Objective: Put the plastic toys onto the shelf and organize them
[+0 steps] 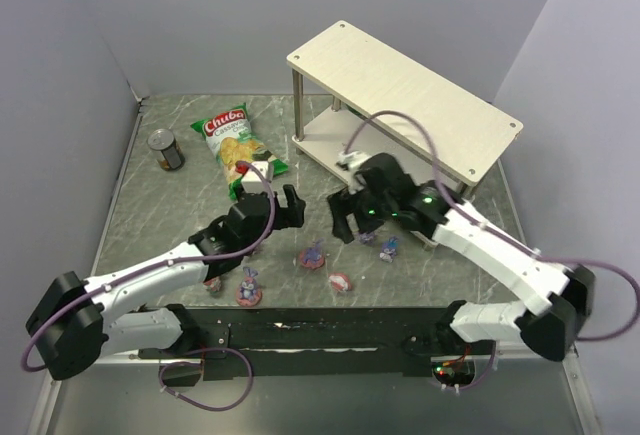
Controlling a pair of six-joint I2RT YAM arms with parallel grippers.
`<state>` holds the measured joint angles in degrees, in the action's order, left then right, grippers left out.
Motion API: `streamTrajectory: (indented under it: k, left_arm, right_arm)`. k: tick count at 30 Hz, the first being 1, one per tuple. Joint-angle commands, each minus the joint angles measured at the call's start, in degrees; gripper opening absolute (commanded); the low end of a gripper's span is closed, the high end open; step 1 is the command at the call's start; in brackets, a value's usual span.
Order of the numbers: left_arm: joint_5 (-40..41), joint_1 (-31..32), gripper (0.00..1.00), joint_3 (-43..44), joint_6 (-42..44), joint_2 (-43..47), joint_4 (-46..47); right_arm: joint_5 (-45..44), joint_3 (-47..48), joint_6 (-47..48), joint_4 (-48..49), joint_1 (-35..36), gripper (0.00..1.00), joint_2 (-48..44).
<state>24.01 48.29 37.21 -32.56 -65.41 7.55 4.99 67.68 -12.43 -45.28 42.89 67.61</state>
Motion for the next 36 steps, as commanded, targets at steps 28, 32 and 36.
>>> streamTrajectory:
  k: [28,32,36]
  left_arm:
    - [14.1,-10.1,0.96,-0.6,-5.7,19.1,-19.1]
    - [12.9,-10.7,0.96,-1.1,-6.3,18.9,-18.8]
    - [11.9,-11.1,0.96,-1.4,-6.5,18.3,-18.5]
  right_arm:
    - [2.8,-2.4,37.7,17.7,11.6,0.7,22.7]
    - [1.7,-1.6,38.7,17.8,12.2,0.68,25.4]
    - [1.4,-1.2,38.1,17.6,12.3,0.63,27.2]
